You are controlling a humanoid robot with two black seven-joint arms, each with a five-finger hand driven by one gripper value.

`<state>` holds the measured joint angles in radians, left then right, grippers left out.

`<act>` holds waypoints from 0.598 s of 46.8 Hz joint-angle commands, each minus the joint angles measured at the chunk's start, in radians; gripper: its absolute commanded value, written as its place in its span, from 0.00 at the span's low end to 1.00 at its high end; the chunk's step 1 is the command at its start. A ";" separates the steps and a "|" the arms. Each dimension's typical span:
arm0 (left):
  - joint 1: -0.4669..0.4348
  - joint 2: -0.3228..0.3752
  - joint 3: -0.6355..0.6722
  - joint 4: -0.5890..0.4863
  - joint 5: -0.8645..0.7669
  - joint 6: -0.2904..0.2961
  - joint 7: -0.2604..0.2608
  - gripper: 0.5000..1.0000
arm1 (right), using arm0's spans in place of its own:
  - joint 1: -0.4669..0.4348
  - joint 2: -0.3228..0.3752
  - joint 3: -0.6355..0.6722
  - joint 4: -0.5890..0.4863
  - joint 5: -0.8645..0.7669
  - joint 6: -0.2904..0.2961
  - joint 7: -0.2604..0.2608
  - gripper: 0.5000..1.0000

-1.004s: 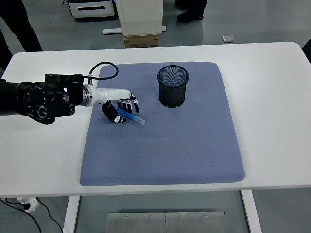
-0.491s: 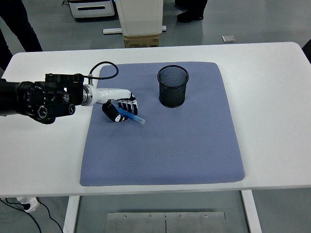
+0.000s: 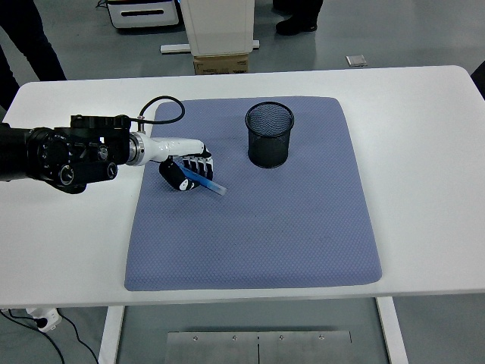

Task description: Left hand places marker in pen holder

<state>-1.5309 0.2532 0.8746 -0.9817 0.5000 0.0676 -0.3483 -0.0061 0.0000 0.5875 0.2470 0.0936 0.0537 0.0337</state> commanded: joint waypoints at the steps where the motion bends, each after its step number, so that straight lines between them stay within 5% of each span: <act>1: -0.002 0.001 0.000 0.000 0.000 0.000 0.000 0.00 | 0.000 0.000 0.000 0.000 0.000 0.000 0.000 1.00; 28: -0.025 0.009 -0.005 0.003 -0.020 -0.012 -0.005 0.00 | 0.000 0.000 0.000 0.000 0.000 0.000 0.000 1.00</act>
<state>-1.5545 0.2623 0.8701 -0.9785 0.4806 0.0556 -0.3514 -0.0061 0.0000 0.5875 0.2471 0.0936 0.0537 0.0338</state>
